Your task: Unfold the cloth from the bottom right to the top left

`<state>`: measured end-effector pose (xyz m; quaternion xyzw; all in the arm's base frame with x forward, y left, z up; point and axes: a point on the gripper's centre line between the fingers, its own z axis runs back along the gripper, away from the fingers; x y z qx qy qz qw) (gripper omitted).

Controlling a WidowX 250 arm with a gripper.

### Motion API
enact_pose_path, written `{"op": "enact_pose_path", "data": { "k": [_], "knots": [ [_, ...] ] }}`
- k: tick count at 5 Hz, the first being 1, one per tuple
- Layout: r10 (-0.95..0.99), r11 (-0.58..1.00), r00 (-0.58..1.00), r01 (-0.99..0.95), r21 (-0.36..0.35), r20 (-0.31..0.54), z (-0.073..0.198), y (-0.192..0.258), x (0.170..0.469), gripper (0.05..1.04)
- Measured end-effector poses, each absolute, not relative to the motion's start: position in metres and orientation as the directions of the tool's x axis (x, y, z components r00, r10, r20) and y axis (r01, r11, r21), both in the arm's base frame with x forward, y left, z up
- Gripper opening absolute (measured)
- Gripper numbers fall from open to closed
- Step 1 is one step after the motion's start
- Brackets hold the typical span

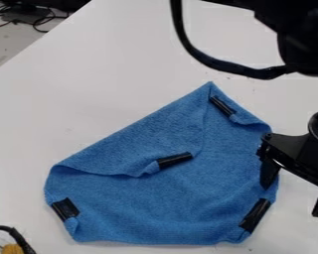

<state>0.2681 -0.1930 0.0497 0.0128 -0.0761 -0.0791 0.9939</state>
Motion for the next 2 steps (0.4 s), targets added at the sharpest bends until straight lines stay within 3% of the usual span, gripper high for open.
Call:
{"op": "enact_pose_path", "data": {
  "k": [2],
  "knots": [
    [-0.115,0.992,0.985,0.107,0.071,0.131,0.041,-0.168,0.263,1.0]
  ]
}}
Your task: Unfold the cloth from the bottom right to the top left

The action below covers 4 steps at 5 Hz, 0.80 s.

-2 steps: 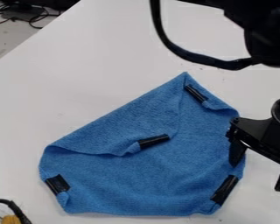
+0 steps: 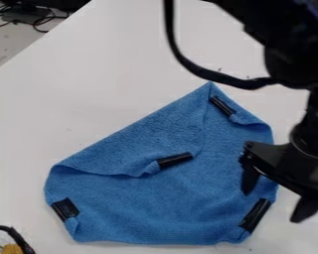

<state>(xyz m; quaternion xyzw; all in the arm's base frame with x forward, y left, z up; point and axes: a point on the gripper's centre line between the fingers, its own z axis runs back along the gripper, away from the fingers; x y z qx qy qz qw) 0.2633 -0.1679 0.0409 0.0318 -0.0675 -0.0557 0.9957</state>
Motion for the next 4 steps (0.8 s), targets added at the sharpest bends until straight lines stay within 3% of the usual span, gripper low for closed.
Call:
{"op": "enact_pose_path", "data": {
  "k": [2,4],
  "knots": [
    [-0.037,0.997,0.982,0.023,0.08,0.185,0.058,-0.128,0.265,1.0],
    [0.021,0.996,0.989,-0.034,0.083,0.146,0.041,-0.065,0.27,1.0]
  ]
}}
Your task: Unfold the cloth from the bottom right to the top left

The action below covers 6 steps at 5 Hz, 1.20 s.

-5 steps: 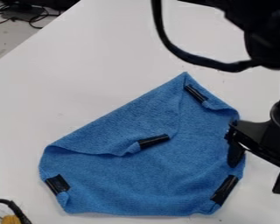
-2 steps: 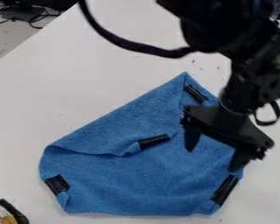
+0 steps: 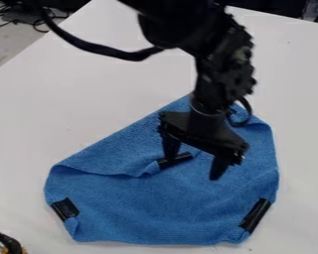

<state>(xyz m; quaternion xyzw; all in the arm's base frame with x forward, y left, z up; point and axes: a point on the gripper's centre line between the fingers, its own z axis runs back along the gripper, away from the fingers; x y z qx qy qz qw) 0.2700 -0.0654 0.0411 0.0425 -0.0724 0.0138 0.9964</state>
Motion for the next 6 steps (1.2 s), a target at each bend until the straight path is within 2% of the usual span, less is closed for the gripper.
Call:
{"op": "enact_pose_path", "data": {
  "k": [2,4,5,6],
  "knots": [
    [0.006,0.994,0.99,-0.021,0.107,0.139,0.035,-0.045,0.282,1.0],
    [0.004,0.997,0.994,-0.012,0.08,0.105,0.018,-0.035,0.291,1.0],
    [0.006,0.997,0.996,-0.013,0.079,0.094,0.013,-0.028,0.294,0.948],
    [-0.004,0.997,0.996,-0.003,0.072,0.088,0.01,-0.028,0.295,0.69]
  ]
}}
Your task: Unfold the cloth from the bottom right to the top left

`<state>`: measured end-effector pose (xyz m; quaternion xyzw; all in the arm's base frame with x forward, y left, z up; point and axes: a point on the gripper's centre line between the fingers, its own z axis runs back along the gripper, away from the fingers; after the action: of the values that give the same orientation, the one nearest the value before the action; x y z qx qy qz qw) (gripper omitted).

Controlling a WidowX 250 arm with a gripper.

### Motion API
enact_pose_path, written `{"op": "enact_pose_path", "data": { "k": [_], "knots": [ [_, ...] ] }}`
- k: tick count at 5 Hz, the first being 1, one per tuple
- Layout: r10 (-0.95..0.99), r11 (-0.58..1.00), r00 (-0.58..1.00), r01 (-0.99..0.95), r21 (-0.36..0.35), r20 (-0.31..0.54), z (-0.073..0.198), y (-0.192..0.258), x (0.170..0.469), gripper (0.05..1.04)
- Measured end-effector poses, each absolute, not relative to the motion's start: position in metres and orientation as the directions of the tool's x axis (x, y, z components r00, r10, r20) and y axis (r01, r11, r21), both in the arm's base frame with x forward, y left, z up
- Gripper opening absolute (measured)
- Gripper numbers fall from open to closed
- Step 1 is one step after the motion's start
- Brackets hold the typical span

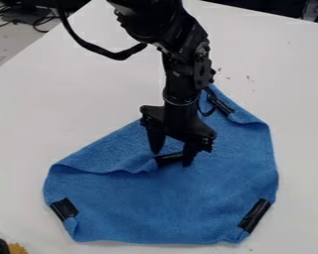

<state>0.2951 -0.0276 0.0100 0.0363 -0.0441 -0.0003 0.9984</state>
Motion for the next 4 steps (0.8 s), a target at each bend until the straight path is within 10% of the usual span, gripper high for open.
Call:
{"op": "enact_pose_path", "data": {
  "k": [2,4],
  "knots": [
    [0.005,0.996,0.997,-0.012,0.089,0.079,0.0095,-0.0305,0.2958,0.206],
    [0.003,0.994,0.997,-0.011,0.106,0.079,0.0123,-0.0313,0.295,0.062]
  ]
}}
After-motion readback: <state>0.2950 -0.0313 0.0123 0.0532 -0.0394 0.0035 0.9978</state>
